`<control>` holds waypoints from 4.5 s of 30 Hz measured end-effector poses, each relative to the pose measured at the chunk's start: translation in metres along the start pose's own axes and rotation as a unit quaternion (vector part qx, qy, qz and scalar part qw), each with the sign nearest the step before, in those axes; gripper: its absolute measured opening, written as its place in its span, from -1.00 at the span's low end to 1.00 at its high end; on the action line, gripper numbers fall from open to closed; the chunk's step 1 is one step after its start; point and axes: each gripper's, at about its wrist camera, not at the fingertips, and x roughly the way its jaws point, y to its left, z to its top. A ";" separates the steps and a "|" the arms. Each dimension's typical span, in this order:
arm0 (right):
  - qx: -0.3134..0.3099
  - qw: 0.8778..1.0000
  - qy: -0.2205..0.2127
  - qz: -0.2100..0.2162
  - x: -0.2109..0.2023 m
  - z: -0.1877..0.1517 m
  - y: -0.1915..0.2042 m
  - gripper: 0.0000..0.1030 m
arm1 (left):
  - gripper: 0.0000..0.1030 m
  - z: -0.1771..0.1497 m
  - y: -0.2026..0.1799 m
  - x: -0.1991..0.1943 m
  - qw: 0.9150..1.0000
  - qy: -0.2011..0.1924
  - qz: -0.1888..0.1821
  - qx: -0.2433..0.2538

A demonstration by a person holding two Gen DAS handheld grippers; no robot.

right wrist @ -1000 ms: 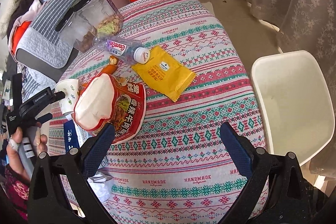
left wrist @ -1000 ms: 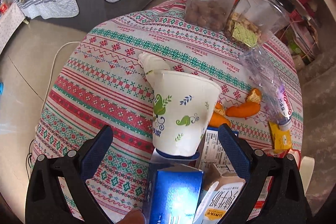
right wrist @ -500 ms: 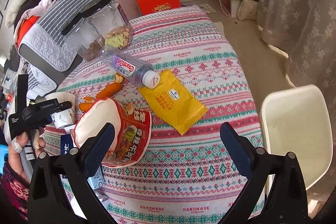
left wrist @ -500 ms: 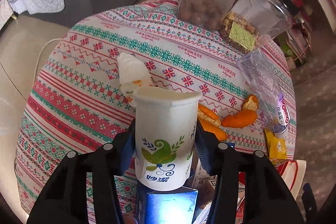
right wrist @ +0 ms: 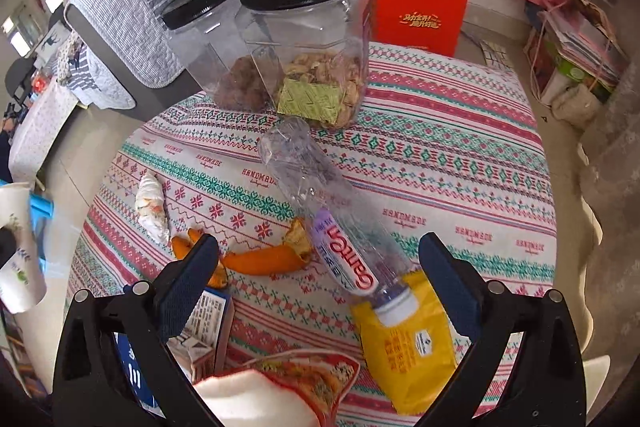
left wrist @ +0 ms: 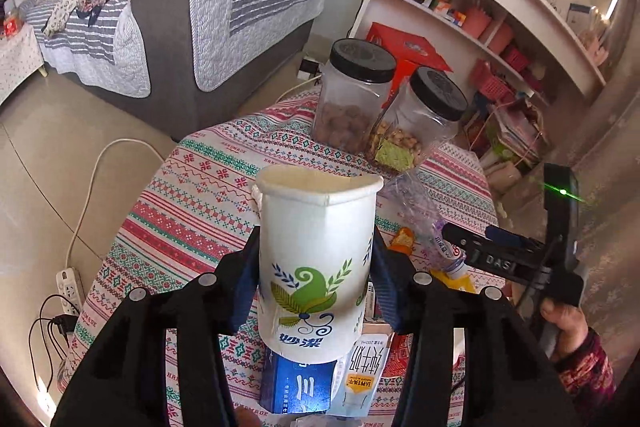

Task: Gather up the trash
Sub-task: 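Grasp the empty plastic bottle with the right tool and lift it, then carry the bottle and cup to the white bin and release both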

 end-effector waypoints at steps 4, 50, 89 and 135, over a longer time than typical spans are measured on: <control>0.000 0.999 0.039 0.003 0.036 0.014 0.008 0.61 | -0.03 0.001 0.013 0.013 1.000 0.014 0.014 -0.007; 0.091 0.985 -0.144 0.007 -0.149 -0.100 -0.025 -0.14 | -0.03 -0.034 -0.023 -0.048 0.998 -0.057 -0.025 0.006; 0.339 0.880 -0.187 -0.274 -0.206 -0.255 -0.168 0.76 | -0.02 -0.082 -0.183 -0.017 0.984 -0.010 -0.131 0.122; 0.404 0.864 -0.166 -0.250 -0.184 -0.305 -0.171 0.86 | 0.56 -0.149 -0.299 0.024 0.955 0.051 -0.150 0.249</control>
